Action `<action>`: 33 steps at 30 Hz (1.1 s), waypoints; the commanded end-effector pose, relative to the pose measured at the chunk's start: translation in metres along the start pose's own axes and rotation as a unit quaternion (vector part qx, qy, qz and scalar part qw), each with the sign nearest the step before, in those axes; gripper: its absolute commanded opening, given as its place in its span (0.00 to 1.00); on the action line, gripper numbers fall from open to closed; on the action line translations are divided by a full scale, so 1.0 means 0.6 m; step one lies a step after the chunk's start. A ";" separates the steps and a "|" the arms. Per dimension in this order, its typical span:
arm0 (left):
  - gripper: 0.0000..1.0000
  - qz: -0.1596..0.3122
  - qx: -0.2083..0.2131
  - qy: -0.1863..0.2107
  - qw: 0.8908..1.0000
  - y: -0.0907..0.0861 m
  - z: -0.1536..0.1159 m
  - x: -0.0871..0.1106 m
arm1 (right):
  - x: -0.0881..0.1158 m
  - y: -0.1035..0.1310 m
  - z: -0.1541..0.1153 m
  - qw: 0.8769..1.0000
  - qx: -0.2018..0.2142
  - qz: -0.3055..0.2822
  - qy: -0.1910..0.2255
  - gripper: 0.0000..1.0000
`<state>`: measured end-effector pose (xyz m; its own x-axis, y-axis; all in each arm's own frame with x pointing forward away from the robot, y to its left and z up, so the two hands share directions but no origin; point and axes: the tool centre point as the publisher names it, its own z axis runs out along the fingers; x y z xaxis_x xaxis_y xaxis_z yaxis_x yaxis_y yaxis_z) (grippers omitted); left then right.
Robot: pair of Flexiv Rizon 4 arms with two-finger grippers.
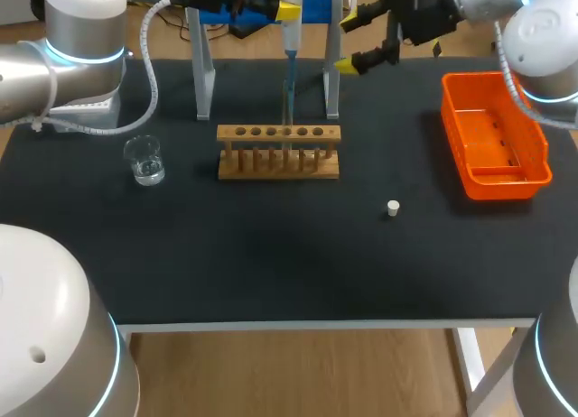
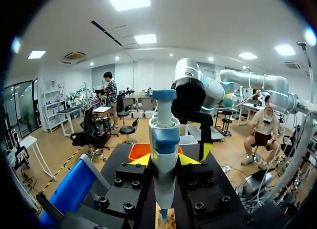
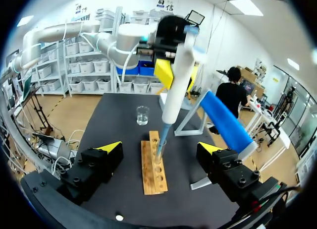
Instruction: Invert the test tube, pick up the pipette, mount the tip to pipette, aspirate from beaker and dispense into the tube, eject the tip, return the pipette, and cap with the stopper.
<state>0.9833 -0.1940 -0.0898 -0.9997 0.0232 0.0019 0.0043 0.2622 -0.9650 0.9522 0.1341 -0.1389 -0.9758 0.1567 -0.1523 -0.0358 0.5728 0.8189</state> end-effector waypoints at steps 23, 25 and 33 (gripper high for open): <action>0.00 0.000 0.000 0.001 1.000 0.000 0.000 -0.001 | 0.008 0.037 -0.056 1.000 0.016 -0.003 -0.009 1.00; 0.00 0.000 0.000 0.001 1.000 0.000 0.000 -0.001 | 0.005 0.046 -0.060 1.000 0.020 -0.002 -0.012 1.00; 0.00 0.000 0.000 0.001 1.000 0.000 0.000 -0.001 | -0.015 0.092 -0.077 0.998 0.054 0.026 -0.024 1.00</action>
<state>0.9833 -0.1940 -0.0898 -0.9997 0.0233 0.0019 0.0043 0.2622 -0.9650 0.9480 0.1230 -0.0810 -0.9619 0.2318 -0.1449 0.0267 0.6073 0.7940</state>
